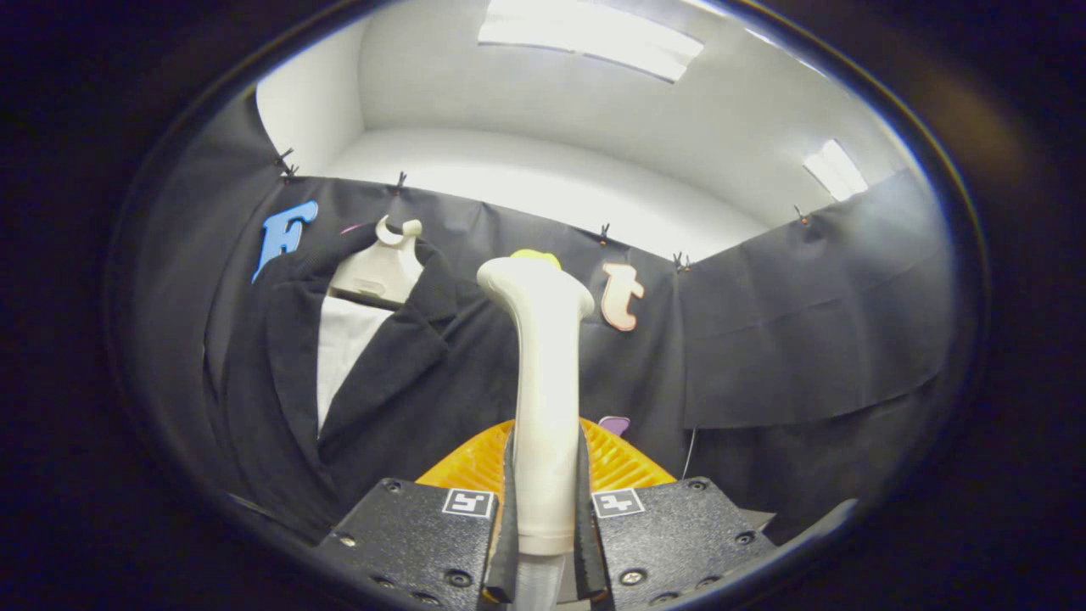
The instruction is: Iron the clothes twice with a garment steamer, once on the left side and once on the right side.
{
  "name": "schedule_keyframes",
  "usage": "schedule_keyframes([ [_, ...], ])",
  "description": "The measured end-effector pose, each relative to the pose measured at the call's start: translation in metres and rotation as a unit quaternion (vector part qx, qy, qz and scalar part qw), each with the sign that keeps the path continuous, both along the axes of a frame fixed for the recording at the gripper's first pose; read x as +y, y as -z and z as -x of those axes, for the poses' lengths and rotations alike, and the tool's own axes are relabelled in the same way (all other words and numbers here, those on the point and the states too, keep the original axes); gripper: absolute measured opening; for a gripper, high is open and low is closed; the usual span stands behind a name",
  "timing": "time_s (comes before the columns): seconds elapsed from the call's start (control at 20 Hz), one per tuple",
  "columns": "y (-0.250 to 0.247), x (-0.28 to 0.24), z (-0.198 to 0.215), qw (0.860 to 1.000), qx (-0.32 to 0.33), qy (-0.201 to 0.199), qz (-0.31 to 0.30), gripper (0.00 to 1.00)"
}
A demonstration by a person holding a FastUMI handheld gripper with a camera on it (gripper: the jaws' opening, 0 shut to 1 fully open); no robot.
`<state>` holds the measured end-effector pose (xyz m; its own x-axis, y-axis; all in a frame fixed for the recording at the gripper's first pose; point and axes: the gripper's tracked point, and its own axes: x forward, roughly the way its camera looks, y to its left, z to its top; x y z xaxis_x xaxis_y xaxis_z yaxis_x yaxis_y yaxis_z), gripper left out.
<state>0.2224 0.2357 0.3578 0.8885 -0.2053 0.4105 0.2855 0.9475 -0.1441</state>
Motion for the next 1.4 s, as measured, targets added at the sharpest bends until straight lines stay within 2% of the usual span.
schedule_keyframes([
  [0.35, -0.019, 0.022, -0.035, 0.999, -0.035, -0.036, 0.003, 0.29],
  [0.5, -0.013, 0.031, -0.047, 0.998, -0.033, -0.058, 0.008, 0.29],
  [0.7, 0.008, 0.040, -0.048, 0.998, -0.012, -0.066, 0.006, 0.29],
  [0.95, 0.025, 0.044, -0.034, 0.999, 0.003, -0.042, 0.012, 0.29],
  [1.4, 0.076, 0.043, -0.028, 0.998, 0.064, -0.021, 0.004, 0.29],
])
